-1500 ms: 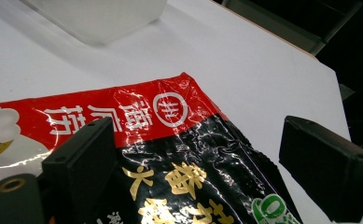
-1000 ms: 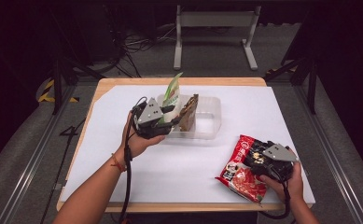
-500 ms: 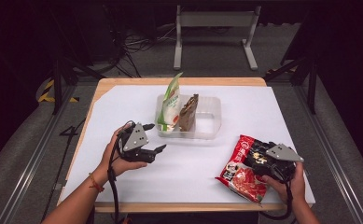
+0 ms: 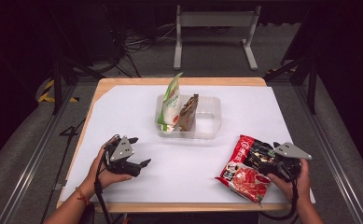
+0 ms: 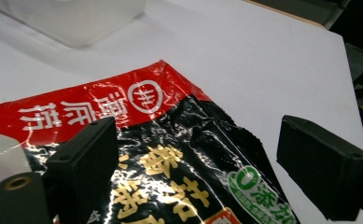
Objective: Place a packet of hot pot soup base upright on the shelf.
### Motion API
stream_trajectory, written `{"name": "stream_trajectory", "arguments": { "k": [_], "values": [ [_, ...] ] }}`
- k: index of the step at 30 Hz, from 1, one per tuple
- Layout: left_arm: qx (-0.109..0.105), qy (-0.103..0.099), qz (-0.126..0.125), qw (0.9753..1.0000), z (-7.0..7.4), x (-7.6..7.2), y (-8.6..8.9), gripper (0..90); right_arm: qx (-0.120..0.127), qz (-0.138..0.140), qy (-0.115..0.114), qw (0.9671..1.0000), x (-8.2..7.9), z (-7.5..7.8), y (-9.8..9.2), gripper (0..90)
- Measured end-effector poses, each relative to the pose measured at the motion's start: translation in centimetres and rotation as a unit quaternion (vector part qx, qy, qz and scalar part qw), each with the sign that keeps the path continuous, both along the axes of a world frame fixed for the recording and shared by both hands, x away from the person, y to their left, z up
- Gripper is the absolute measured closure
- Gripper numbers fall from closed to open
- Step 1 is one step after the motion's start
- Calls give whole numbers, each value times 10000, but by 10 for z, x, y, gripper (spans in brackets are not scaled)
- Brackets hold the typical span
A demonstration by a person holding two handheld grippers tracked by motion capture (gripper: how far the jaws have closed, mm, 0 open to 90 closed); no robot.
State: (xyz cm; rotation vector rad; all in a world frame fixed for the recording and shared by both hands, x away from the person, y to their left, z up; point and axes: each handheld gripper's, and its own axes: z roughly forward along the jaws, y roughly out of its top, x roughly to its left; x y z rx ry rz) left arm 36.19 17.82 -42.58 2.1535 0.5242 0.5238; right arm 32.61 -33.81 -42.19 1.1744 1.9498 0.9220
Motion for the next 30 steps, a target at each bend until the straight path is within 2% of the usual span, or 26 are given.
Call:
{"name": "stream_trajectory", "arguments": {
  "k": [4, 5, 6, 9, 14, 17, 19, 23, 27, 30],
  "values": [
    [-63, 151, 226, 9996, -11, 0, 11, 134, 291, 6, 222, 9993, 4, -1, -12, 128],
    [-63, 151, 226, 9996, -11, 0, 11, 134, 291, 6, 222, 9993, 4, -1, -12, 128],
    [-144, 233, 254, 9993, -13, 1, 14, 134, 373, 13, 277, 9989, 5, -1, -15, 120],
    [-223, 349, 245, 9988, -16, 2, 13, 136, 454, -64, 394, 9982, 9, -3, -22, 108],
    [-123, 377, 137, 9991, -18, 0, 6, 137, 594, -113, 551, 9967, 12, -8, -30, 97],
    [-86, 411, 101, 9991, -19, 1, 5, 136, 994, -162, 750, 9921, 18, -12, -38, 93],
    [-116, 411, 118, 9990, -19, 1, 5, 137, 1035, -155, 823, 9911, 21, -13, -40, 89],
    [-140, 423, 90, 9990, -18, 2, 6, 137, 1274, -98, 994, 9868, 27, -15, -44, 91],
    [-117, 455, 68, 9989, -19, 2, 5, 137, 1328, -12, 1152, 9844, 30, -15, -44, 96],
    [-119, 472, 34, 9988, -19, 2, 5, 137, 1424, 85, 1287, 9814, 33, -16, -46, 107]
  ]
}}
